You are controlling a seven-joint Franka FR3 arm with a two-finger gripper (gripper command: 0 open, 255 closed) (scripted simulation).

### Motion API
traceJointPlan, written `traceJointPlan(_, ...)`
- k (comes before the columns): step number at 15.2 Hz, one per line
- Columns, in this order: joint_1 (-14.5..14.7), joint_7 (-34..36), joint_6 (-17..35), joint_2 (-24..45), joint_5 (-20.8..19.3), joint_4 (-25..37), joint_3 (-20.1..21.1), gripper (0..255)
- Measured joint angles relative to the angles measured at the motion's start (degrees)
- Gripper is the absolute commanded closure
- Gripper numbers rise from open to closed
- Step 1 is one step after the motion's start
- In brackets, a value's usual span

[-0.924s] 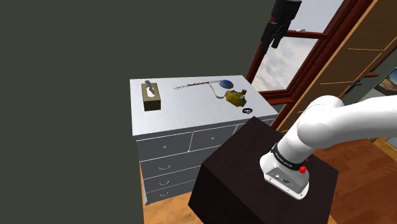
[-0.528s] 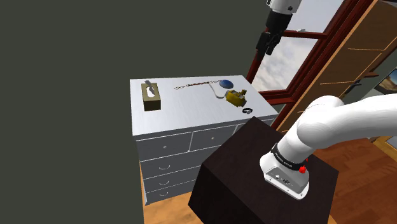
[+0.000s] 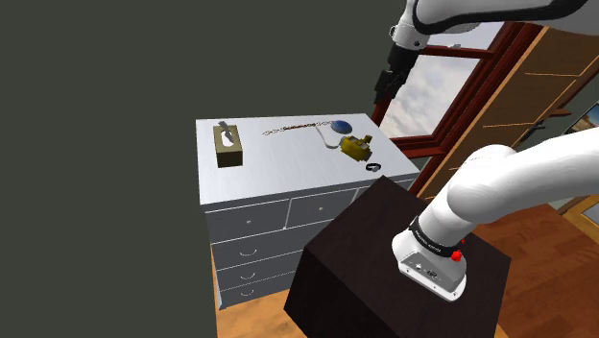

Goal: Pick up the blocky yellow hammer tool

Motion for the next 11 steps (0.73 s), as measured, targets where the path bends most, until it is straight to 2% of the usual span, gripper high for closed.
traceJointPlan(6,0.39,-6.14,12.33,10.99,0.94,-0.92,-7.22,0)
traceJointPlan(11,1.96,-13.15,21.15,21.89,5.55,0.82,-12.93,0)
